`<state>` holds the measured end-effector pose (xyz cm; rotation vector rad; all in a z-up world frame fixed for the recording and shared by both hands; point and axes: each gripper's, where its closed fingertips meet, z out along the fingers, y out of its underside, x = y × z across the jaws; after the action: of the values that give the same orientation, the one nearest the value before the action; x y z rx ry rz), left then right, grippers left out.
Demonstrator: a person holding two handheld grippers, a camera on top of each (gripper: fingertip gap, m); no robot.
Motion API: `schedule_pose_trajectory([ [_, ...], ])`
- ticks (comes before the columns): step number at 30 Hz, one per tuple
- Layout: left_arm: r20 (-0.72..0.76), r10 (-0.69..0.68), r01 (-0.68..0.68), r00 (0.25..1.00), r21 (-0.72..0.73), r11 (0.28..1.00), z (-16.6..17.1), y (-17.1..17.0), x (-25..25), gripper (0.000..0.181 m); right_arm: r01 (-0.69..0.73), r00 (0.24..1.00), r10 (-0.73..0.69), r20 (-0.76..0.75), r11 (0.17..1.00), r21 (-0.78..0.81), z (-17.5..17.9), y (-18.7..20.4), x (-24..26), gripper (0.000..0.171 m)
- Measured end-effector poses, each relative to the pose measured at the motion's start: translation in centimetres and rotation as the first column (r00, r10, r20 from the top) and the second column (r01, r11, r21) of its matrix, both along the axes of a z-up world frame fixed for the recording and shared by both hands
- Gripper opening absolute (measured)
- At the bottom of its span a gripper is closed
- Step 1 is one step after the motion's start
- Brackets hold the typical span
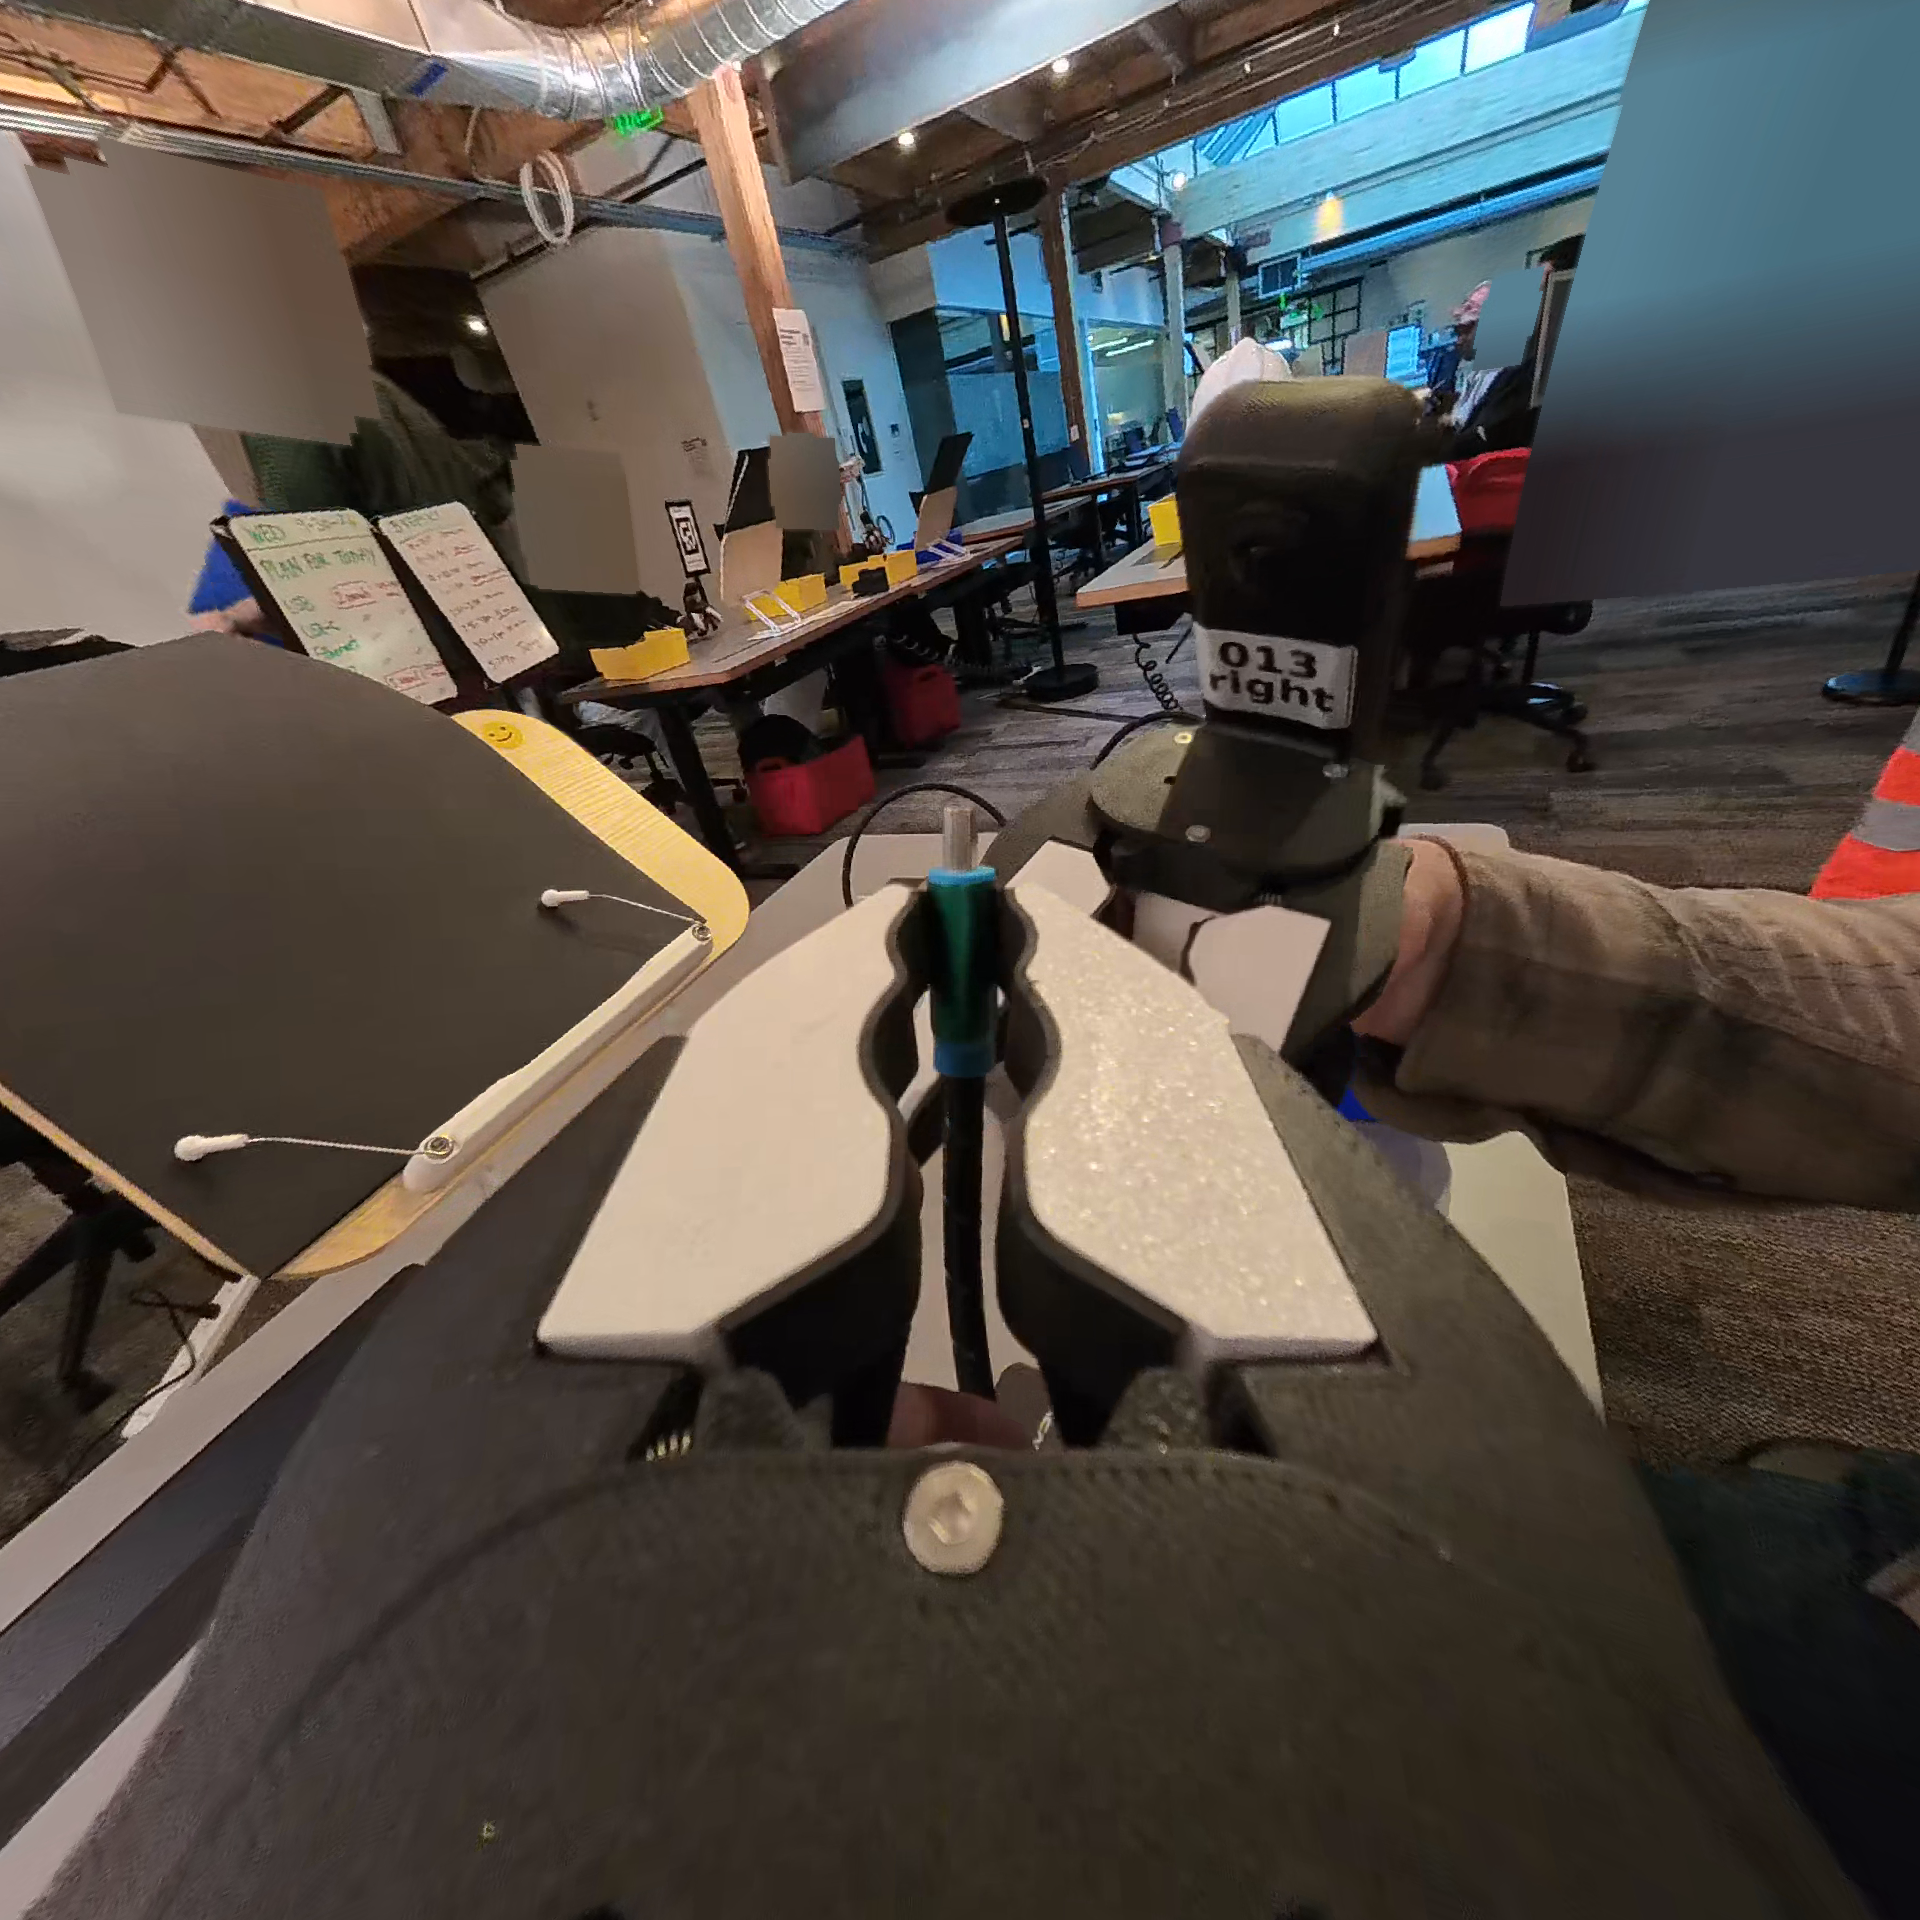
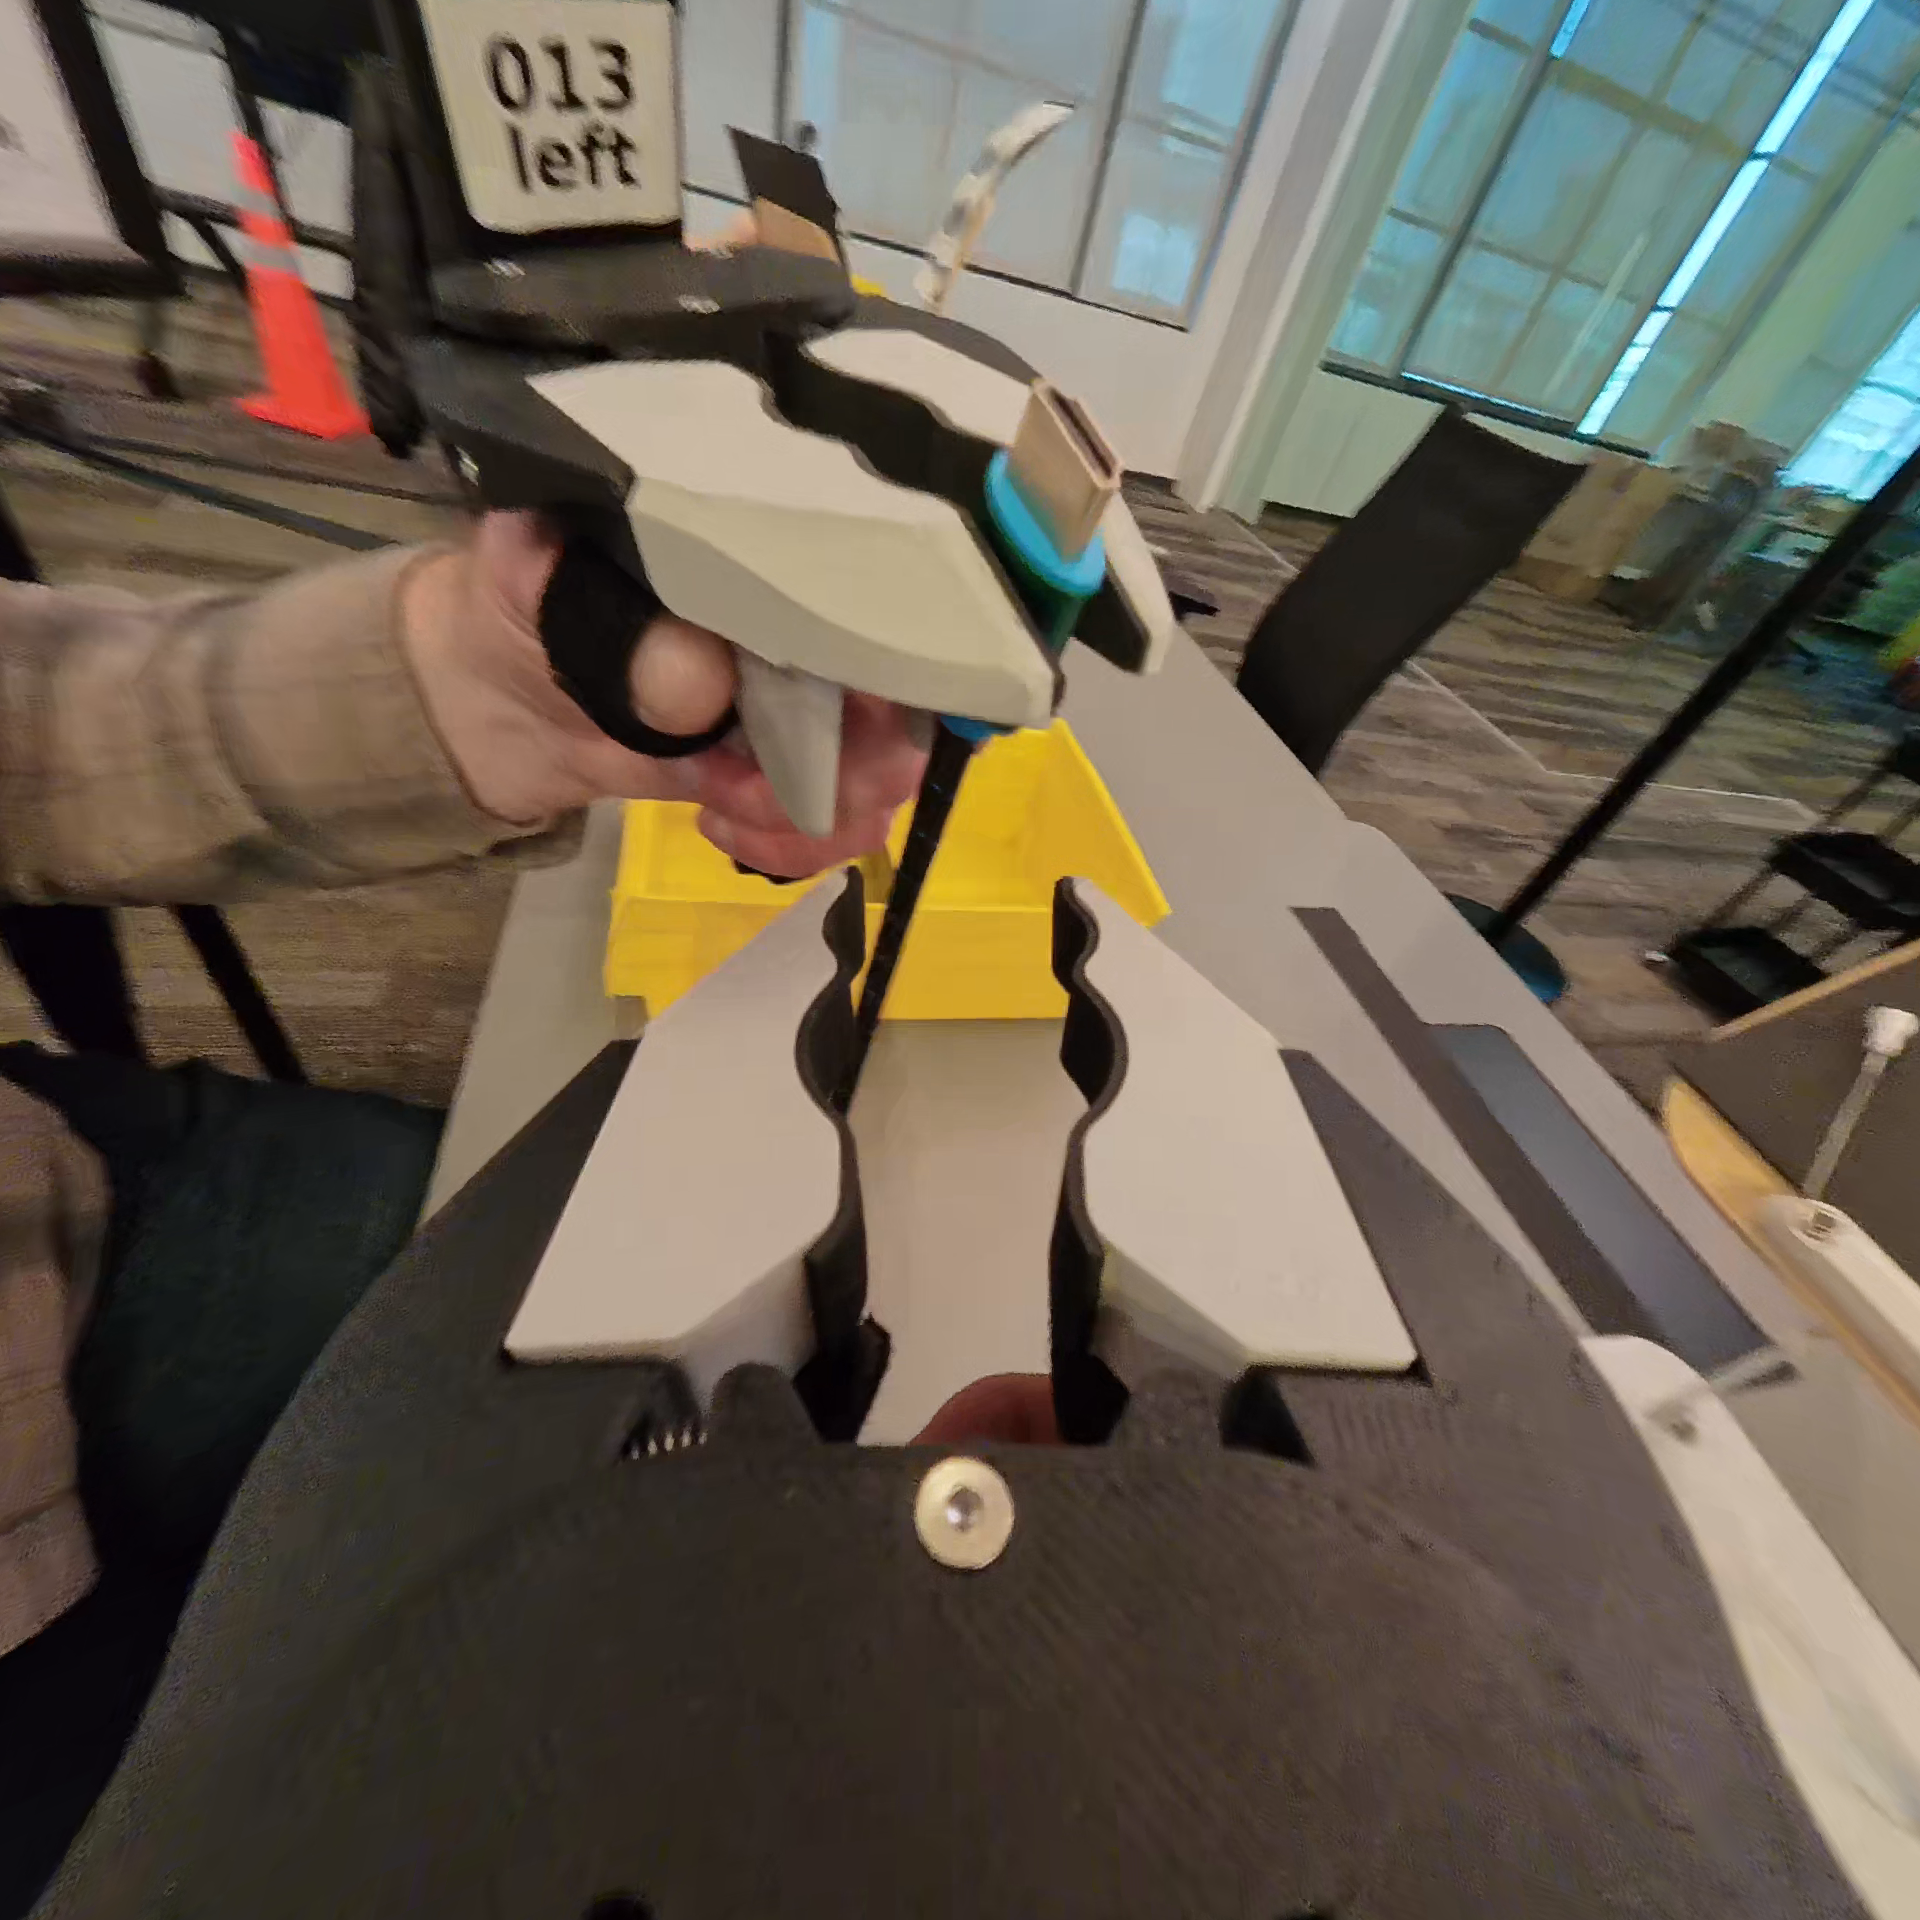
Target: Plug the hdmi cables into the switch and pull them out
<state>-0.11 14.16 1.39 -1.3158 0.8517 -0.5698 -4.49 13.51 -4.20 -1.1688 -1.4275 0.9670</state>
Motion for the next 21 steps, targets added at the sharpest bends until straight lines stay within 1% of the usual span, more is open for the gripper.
schedule_pose_trajectory([
  [1, -0.006, 0.002, -0.002, 1.000, -0.001, 1.000, -0.1, 0.1, 0.0, 0.011, -0.009, 1.000, 0.009, -0.007, 1.000, -0.013, 0.1, -0.1, 0.1, 0.036],
  [5, -0.004, -0.037, 0.037, 0.999, -0.018, 0.999, -0.4, -0.3, 0.5, 0.011, -0.017, 1.000, 0.015, -0.027, 0.998, -0.061, 0.2, 0.1, 0.1, 0.035],
  [8, -0.026, -0.071, 0.071, 0.997, -0.002, 0.997, -0.5, -1.0, 1.4, 0.011, -0.016, 1.000, 0.015, -0.008, 0.999, -0.047, -0.6, -0.2, -0.6, 0.033],
  [11, -0.045, -0.085, 0.085, 0.995, 0.011, 0.996, -0.5, -1.5, 2.0, 0.011, -0.041, 0.999, 0.040, -0.018, 0.999, -0.025, -1.0, -0.9, -1.3, 0.024],
  [12, -0.049, -0.079, 0.080, 0.996, 0.018, 0.997, -0.5, -1.5, 2.0, 0.011, -0.049, 0.998, 0.049, -0.036, 0.999, -0.017, -0.9, -1.0, -1.4, 0.018],
  [13, -0.046, -0.077, 0.078, 0.996, 0.023, 0.997, -0.4, -1.5, 1.9, 0.012, -0.052, 0.997, 0.052, -0.052, 0.999, -0.013, -0.8, -1.0, -1.5, 0.006],
  [14, -0.045, -0.076, 0.077, 0.996, 0.025, 0.997, -0.3, -1.5, 1.8, 0.012, -0.039, 0.997, 0.039, -0.063, 0.999, -0.006, -0.8, -0.8, -1.5, 0.003],
  [16, -0.044, -0.067, 0.068, 0.997, 0.027, 0.997, -0.3, -1.3, 1.4, 0.011, 0.004, 0.999, -0.001, -0.051, 0.998, 0.057, -0.9, -0.1, -1.5, 0.002],
  [18, -0.049, -0.058, 0.059, 0.997, 0.030, 0.998, -0.4, -1.0, 1.1, 0.012, 0.092, 0.996, -0.090, -0.018, 0.982, 0.166, -1.1, 1.0, -1.3, 0.003],
  [19, -0.060, -0.055, 0.057, 0.997, 0.034, 0.998, -0.6, -0.9, 1.1, 0.013, 0.144, 0.989, -0.147, -0.004, 0.961, 0.236, -1.1, 1.8, -1.1, 0.002],
  [21, -0.074, -0.049, 0.052, 0.996, 0.034, 0.998, -0.8, -0.8, 0.9, 0.015, 0.252, 0.962, -0.272, -0.004, 0.887, 0.386, -0.9, 3.5, -0.4, 0.002],
])
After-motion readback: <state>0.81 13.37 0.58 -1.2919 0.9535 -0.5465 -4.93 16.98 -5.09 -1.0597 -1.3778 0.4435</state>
